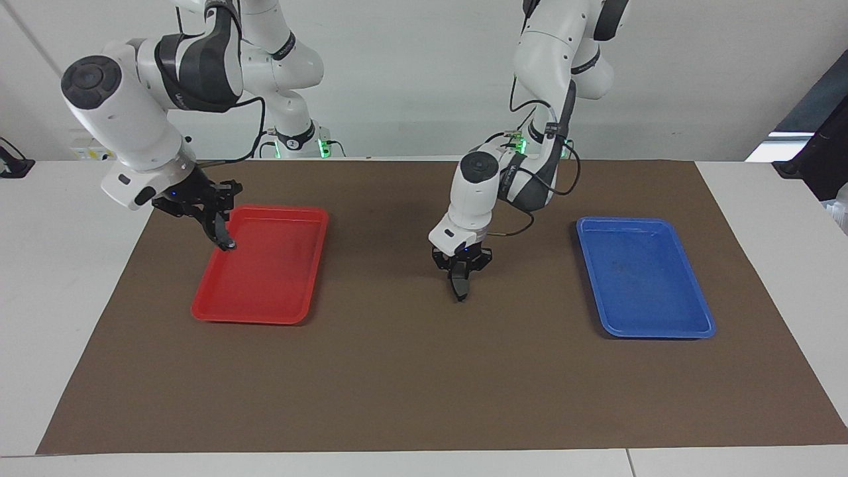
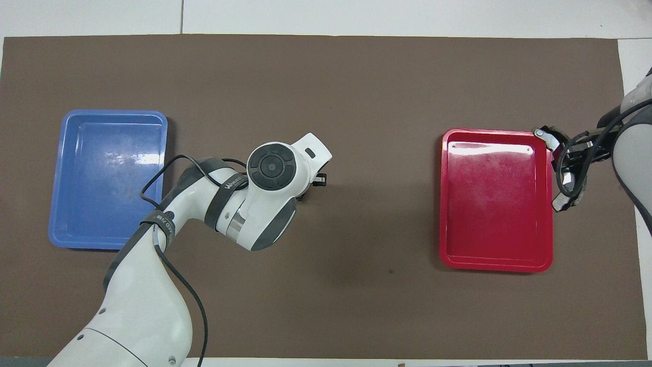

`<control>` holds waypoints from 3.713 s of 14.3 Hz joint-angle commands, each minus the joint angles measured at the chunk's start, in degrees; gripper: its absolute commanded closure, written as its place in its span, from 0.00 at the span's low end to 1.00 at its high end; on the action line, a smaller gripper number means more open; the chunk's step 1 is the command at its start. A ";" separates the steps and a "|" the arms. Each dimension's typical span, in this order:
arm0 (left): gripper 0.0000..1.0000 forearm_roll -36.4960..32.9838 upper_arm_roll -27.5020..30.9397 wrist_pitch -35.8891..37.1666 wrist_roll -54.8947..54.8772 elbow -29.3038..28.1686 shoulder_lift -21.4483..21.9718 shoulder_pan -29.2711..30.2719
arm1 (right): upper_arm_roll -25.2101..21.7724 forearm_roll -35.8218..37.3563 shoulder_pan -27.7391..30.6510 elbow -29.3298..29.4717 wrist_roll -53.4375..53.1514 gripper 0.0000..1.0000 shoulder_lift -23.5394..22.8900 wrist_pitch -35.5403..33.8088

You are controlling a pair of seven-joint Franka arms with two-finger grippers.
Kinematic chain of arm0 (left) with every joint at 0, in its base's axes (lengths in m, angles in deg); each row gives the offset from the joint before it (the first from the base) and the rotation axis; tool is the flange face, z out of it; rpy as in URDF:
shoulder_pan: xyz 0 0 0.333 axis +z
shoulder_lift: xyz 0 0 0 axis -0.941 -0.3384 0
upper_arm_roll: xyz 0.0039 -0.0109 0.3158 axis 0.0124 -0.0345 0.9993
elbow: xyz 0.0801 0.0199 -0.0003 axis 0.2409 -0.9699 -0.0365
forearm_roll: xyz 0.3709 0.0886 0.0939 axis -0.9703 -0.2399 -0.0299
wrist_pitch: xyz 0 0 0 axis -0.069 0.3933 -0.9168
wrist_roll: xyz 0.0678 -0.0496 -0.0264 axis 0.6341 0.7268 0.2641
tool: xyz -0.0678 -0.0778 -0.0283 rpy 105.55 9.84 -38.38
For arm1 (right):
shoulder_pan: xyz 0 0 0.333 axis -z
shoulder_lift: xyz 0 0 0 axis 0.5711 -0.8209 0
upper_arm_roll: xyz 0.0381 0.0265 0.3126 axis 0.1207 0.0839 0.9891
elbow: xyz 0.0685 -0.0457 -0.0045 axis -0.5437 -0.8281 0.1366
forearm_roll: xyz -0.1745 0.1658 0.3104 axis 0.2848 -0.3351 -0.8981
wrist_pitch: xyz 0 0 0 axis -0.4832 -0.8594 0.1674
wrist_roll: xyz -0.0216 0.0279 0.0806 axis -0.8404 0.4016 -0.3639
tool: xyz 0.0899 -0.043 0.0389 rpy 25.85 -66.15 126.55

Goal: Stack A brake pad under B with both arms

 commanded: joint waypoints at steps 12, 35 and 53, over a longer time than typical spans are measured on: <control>0.00 -0.99 1.13 5.67 -2.28 -2.59 11.59 9.36 | 0.34 -1.78 -2.70 -10.12 -1.12 0.97 4.96 7.81; 0.00 2.17 1.66 52.19 -31.21 18.77 25.41 36.28 | 0.43 -10.66 -35.76 2.71 -38.75 1.00 -25.45 36.29; 0.00 2.17 1.75 52.46 -31.12 18.77 25.41 36.46 | 0.87 -13.12 -36.46 1.83 -38.32 1.00 -28.09 42.18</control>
